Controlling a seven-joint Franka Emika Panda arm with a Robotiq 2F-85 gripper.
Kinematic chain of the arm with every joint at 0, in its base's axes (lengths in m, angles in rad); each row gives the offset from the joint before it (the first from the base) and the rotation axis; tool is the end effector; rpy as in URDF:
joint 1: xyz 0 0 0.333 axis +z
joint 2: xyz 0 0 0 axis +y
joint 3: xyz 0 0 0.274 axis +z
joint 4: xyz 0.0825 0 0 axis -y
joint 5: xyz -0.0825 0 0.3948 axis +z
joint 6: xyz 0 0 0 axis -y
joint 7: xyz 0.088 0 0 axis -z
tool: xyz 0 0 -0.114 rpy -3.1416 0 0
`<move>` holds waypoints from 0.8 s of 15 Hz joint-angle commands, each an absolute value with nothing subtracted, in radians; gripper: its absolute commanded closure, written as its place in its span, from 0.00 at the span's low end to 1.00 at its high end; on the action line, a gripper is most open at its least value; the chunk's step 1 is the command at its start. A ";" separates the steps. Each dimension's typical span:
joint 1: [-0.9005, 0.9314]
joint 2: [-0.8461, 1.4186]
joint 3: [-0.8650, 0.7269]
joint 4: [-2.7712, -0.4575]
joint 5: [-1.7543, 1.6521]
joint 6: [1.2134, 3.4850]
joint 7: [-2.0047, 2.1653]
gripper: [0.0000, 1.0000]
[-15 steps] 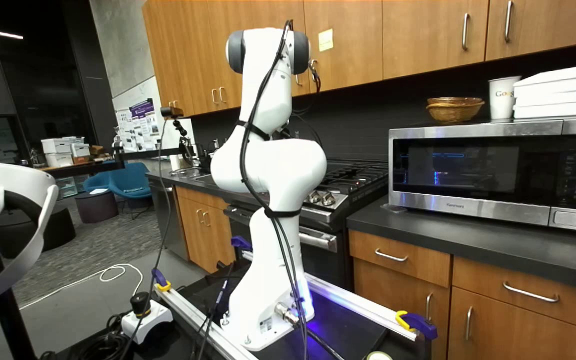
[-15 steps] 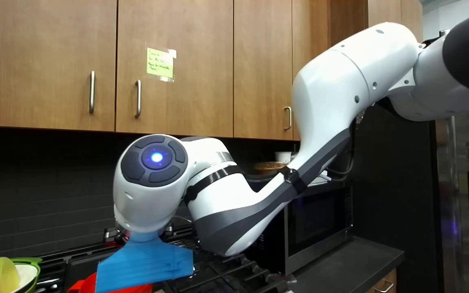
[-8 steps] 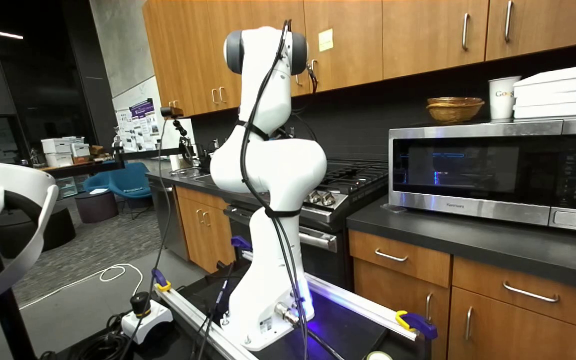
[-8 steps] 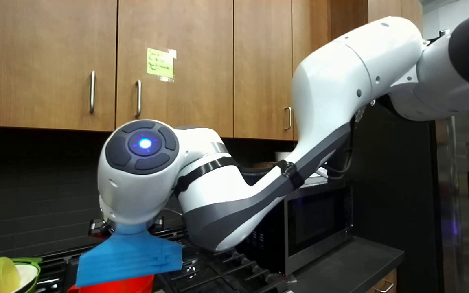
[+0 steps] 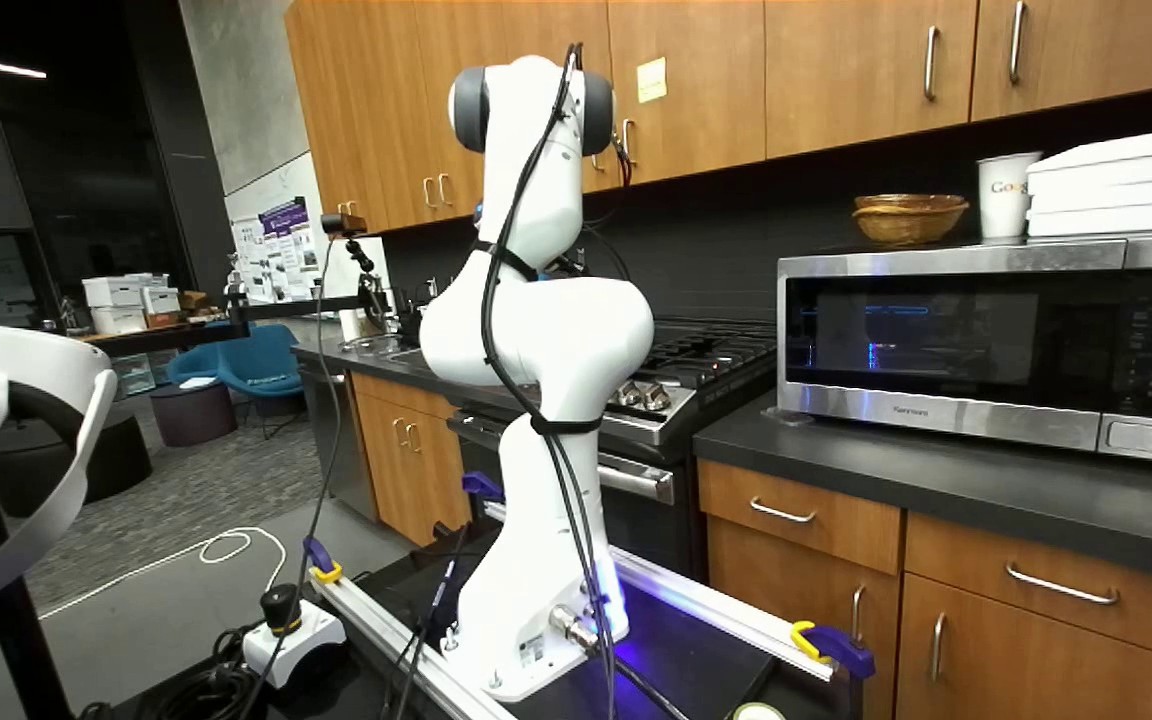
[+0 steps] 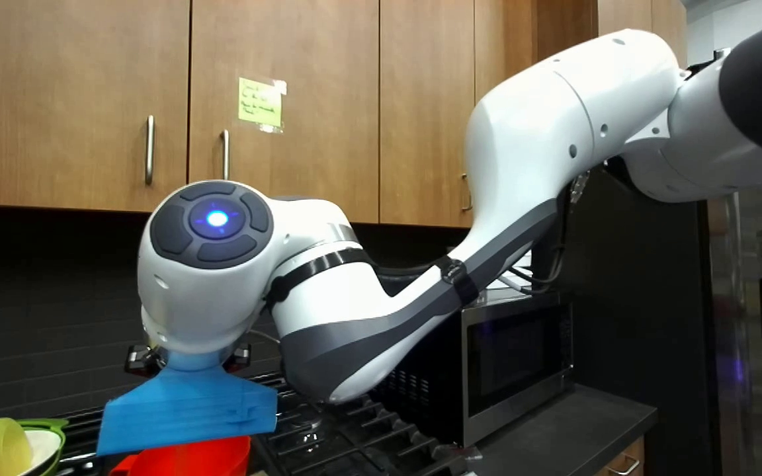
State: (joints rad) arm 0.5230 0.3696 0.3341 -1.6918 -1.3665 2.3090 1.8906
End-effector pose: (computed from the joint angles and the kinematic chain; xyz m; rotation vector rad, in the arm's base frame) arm 0.4820 0.4875 0.3837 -2.6828 0.3005 -1.5105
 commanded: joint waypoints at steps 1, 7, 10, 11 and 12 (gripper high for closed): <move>0.525 0.428 0.329 -1.629 -1.366 2.306 1.882 0.99; 0.532 0.491 0.302 -1.545 -1.376 2.296 1.873 0.99; 0.534 0.497 0.285 -1.521 -1.384 2.292 1.876 0.99; 0.534 0.497 0.280 -1.515 -1.385 2.290 1.876 0.99; 0.533 0.495 0.275 -1.513 -1.390 2.288 1.879 0.99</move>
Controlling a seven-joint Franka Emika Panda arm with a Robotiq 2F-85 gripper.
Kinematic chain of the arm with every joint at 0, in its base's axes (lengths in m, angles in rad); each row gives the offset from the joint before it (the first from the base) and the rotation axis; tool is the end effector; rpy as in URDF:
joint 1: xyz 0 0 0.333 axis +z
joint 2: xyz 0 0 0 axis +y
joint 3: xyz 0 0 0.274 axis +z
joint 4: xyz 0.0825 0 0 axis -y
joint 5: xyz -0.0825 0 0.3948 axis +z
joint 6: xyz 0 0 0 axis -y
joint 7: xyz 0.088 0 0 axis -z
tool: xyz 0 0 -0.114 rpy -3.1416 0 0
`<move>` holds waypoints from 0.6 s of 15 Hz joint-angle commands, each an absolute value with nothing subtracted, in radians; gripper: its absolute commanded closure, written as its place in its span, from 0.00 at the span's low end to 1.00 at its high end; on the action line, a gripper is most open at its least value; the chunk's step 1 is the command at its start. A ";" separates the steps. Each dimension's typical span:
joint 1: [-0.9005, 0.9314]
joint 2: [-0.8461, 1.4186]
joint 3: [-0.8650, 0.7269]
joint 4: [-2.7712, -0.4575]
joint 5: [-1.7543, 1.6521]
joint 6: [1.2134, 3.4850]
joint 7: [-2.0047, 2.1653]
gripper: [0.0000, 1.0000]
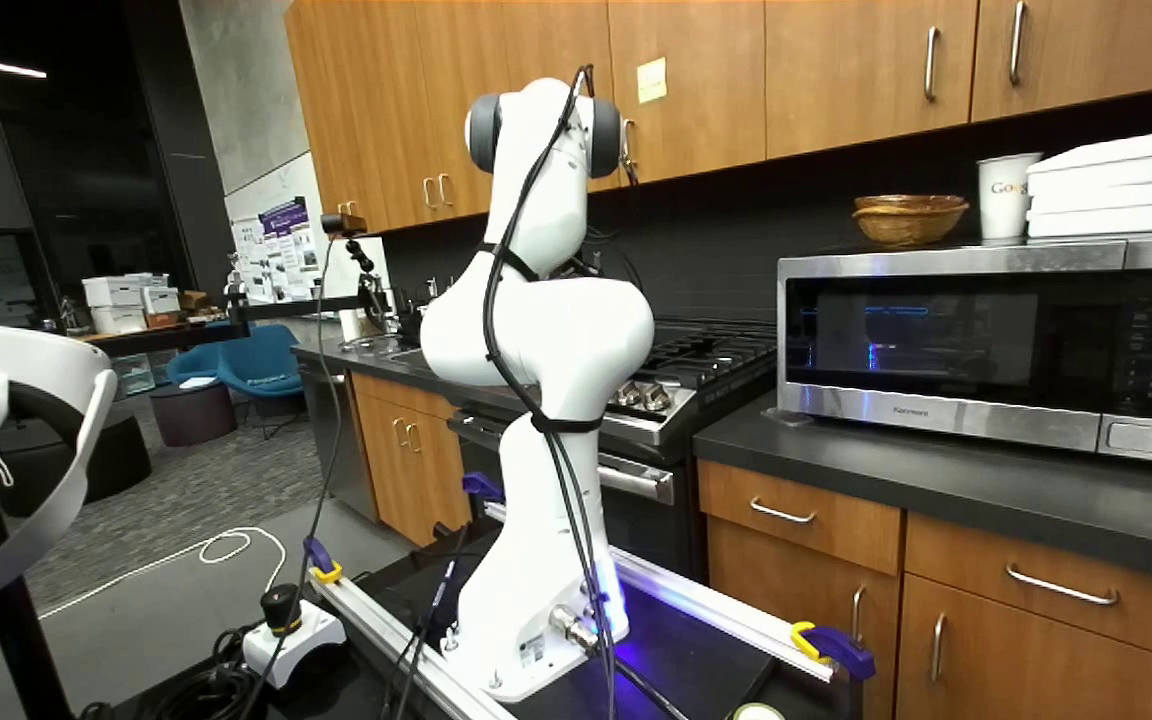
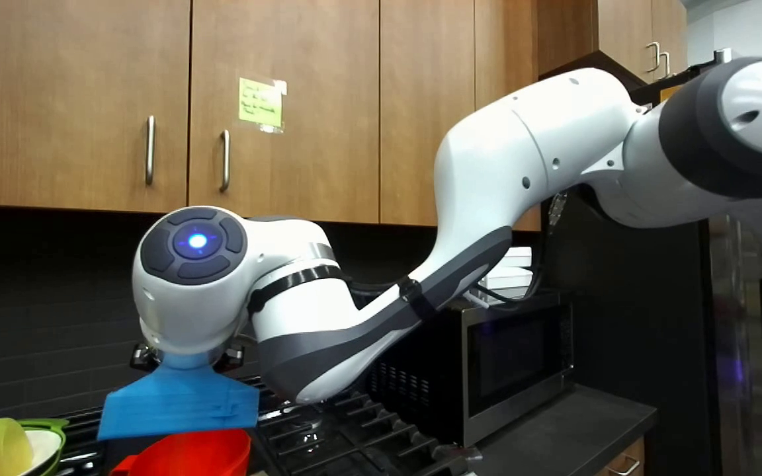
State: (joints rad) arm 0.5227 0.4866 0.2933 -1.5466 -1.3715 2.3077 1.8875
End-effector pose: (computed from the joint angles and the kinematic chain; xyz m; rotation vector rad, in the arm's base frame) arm 0.5284 0.4829 0.3756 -2.6681 0.3907 -1.5228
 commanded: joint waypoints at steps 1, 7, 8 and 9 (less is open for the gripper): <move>0.533 0.492 0.270 -1.513 -1.394 2.287 1.881 0.99; 0.518 0.462 0.248 -1.536 -1.424 2.263 1.903 0.99; 0.516 0.458 0.246 -1.541 -1.425 2.258 1.905 0.99; 0.513 0.451 0.243 -1.550 -1.429 2.253 1.909 0.99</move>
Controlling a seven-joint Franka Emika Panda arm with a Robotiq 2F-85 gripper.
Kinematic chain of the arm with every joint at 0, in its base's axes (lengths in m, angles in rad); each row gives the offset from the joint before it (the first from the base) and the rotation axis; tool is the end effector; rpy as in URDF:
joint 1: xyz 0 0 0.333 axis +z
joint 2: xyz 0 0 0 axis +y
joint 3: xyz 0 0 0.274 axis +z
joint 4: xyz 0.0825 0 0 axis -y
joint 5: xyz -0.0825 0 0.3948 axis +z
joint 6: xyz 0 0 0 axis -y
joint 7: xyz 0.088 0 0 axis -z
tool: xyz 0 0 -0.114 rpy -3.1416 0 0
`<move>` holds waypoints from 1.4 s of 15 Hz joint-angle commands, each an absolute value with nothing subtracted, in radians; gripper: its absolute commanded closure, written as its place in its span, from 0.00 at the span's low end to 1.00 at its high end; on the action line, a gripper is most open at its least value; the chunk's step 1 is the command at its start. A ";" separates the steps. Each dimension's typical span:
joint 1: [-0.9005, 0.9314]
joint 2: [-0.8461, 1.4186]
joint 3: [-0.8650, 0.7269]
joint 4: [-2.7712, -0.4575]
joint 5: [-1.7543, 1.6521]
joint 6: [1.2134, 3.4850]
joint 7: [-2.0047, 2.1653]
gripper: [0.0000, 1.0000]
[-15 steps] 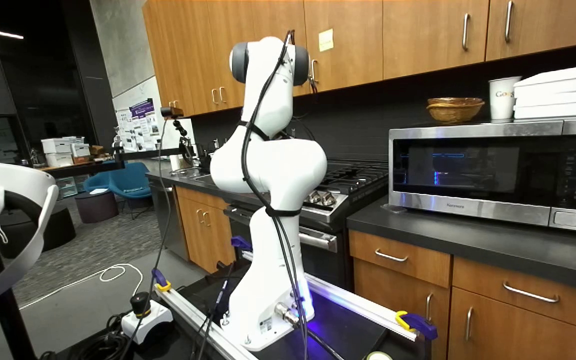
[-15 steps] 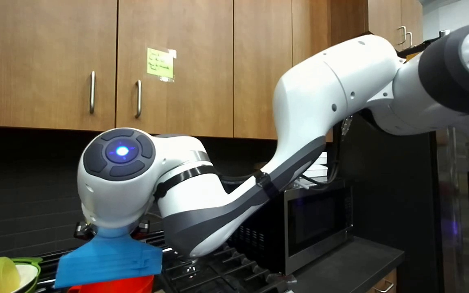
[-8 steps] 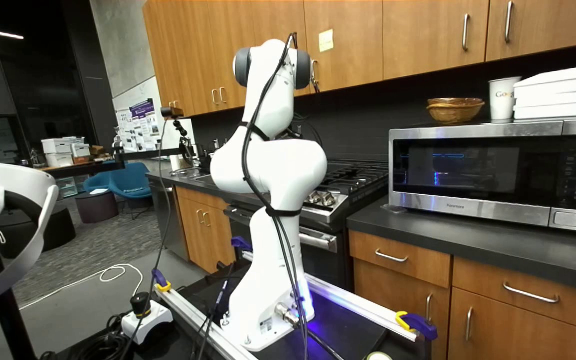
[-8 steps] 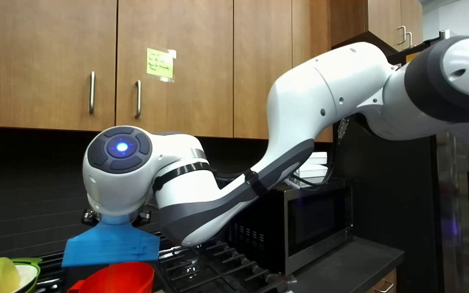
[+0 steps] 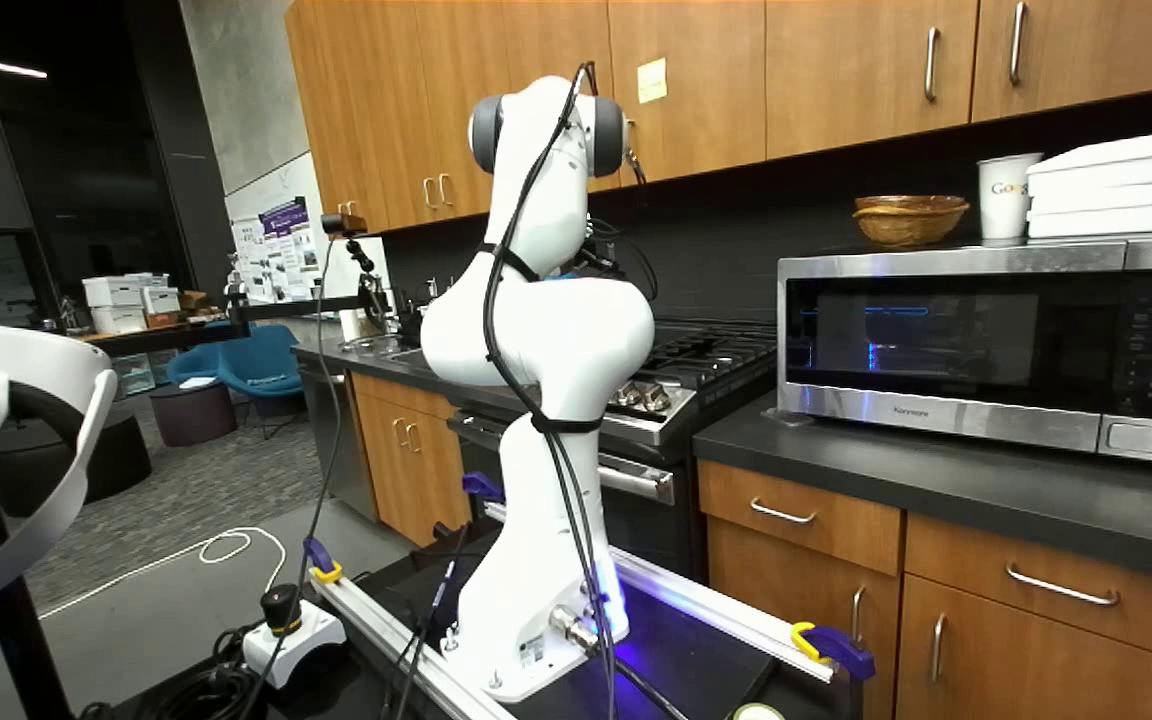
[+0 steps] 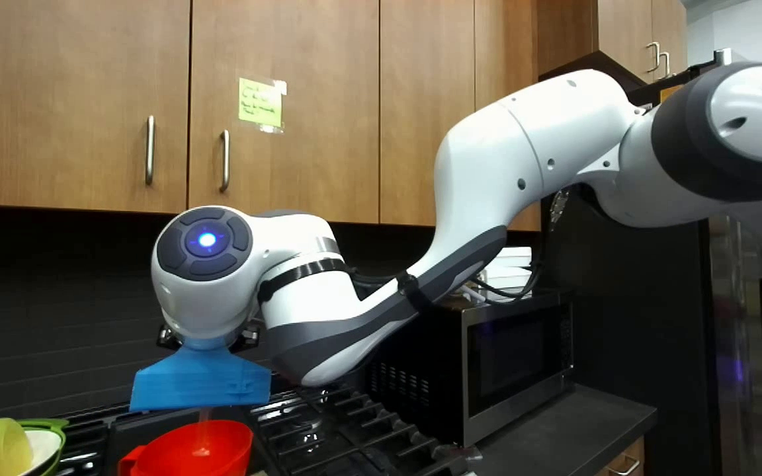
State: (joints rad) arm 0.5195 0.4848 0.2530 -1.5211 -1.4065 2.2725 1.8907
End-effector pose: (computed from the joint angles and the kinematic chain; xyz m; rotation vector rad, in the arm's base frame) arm 0.5530 0.4599 0.3872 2.6440 -0.4467 1.6232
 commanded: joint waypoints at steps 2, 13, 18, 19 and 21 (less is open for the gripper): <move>0.506 0.440 0.242 -1.562 -1.429 2.245 1.913 0.99; 0.489 0.396 0.264 -1.687 -1.392 2.241 1.940 0.99; 0.492 0.370 0.286 -1.748 -1.393 2.236 1.949 0.99; 0.494 0.367 0.291 -1.752 -1.392 2.234 1.945 0.99; 0.495 0.363 0.299 -1.759 -1.393 2.233 1.943 0.99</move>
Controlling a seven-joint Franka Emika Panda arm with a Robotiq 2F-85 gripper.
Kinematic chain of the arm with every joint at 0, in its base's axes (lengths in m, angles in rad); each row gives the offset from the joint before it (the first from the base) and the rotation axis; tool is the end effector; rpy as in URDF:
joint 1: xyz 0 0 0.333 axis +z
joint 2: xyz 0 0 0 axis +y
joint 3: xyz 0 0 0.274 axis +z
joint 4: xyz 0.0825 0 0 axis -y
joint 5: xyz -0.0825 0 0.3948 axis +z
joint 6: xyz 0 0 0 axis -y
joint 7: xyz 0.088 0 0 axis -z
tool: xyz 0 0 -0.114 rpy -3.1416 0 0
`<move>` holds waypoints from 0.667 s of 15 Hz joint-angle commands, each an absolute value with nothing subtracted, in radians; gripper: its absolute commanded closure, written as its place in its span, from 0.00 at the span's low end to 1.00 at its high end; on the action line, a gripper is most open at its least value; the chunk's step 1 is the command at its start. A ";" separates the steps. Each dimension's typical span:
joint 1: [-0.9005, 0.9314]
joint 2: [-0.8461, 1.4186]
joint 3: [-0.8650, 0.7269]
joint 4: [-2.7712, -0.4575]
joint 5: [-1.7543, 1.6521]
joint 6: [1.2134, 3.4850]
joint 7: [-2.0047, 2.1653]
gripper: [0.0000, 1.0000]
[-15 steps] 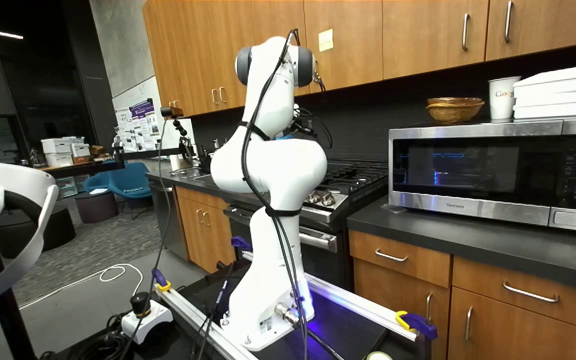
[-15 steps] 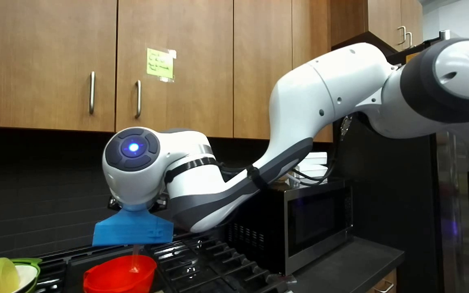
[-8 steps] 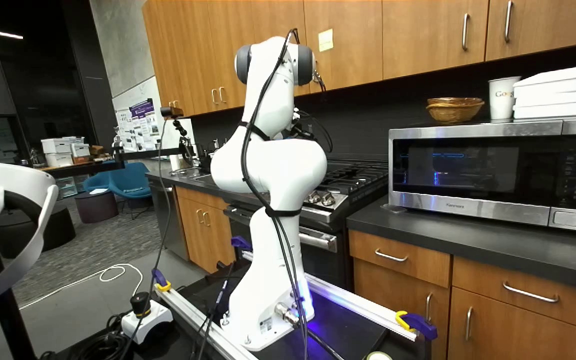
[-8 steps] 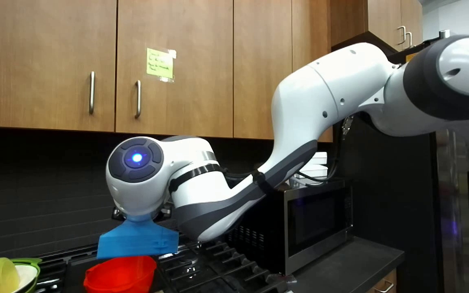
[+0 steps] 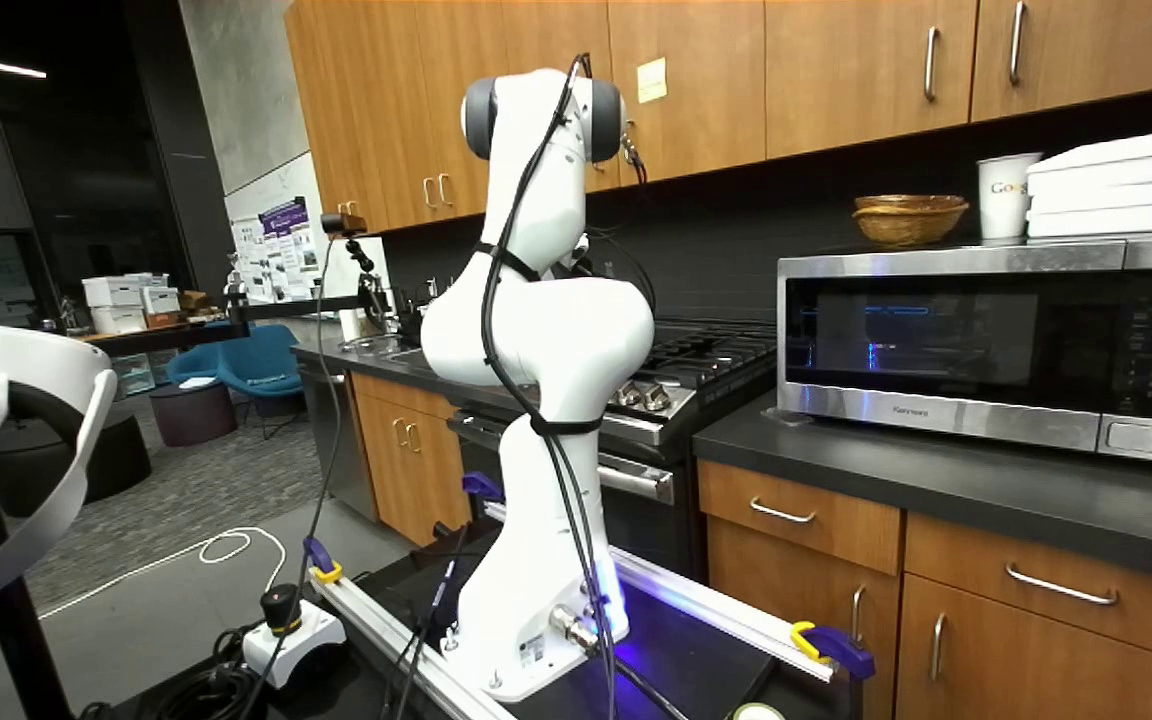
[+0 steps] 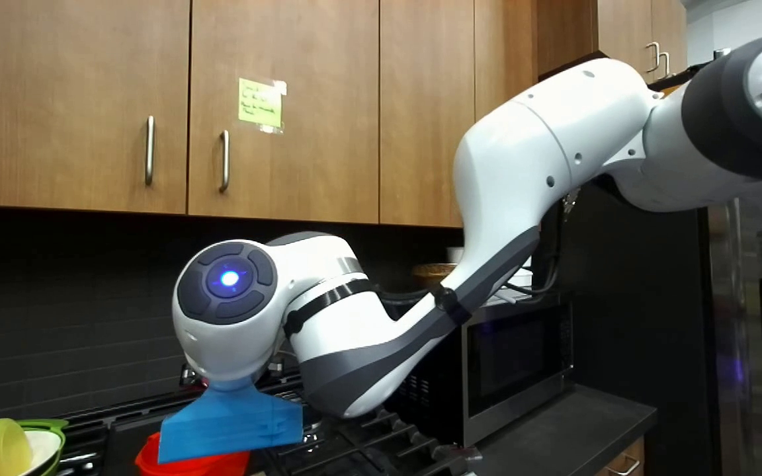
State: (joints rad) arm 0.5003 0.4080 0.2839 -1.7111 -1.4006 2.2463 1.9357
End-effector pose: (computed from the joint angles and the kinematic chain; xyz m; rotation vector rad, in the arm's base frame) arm 0.5166 0.4446 0.3447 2.6426 -0.4181 1.5107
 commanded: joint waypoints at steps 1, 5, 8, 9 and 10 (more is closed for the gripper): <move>0.496 0.363 0.303 -1.761 -1.392 2.233 1.941 0.99; 0.511 0.395 0.323 -1.720 -1.396 2.235 1.933 0.99; 0.534 0.432 0.329 -1.677 -1.425 2.242 1.933 0.99; 0.540 0.443 0.330 -1.665 -1.426 2.241 1.929 0.99; 0.546 0.455 0.329 -1.652 -1.427 2.243 1.927 0.99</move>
